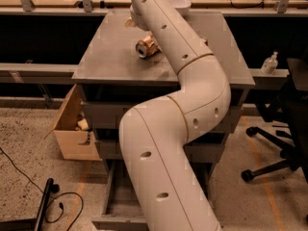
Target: Pick orange can
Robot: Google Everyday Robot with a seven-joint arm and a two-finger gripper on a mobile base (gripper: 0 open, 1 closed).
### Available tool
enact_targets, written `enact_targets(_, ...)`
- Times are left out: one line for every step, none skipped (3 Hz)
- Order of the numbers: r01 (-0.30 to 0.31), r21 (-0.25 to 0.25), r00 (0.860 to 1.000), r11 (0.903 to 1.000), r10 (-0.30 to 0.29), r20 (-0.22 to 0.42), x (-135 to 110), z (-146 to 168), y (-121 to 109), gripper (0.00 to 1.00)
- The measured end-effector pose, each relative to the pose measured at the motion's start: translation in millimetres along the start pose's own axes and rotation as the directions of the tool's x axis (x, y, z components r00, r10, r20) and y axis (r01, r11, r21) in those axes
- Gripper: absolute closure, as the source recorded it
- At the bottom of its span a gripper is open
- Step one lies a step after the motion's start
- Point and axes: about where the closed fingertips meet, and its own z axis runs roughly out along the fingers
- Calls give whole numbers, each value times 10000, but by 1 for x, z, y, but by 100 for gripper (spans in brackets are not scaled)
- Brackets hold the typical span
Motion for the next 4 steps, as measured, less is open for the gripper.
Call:
enact_targets(329, -105, 9995, 9994, -329, -33, -5, 9, -5, 16)
enact_targets(829, -280, 9964, 9962, -823, 197, -21, 22, -12, 39)
enact_targets(1382, -500, 9883, 9891, -1345, 721, -41, 35, -13, 63)
enact_targets(1395, -502, 9880, 9889, -1356, 735, -39, 29, -15, 87)
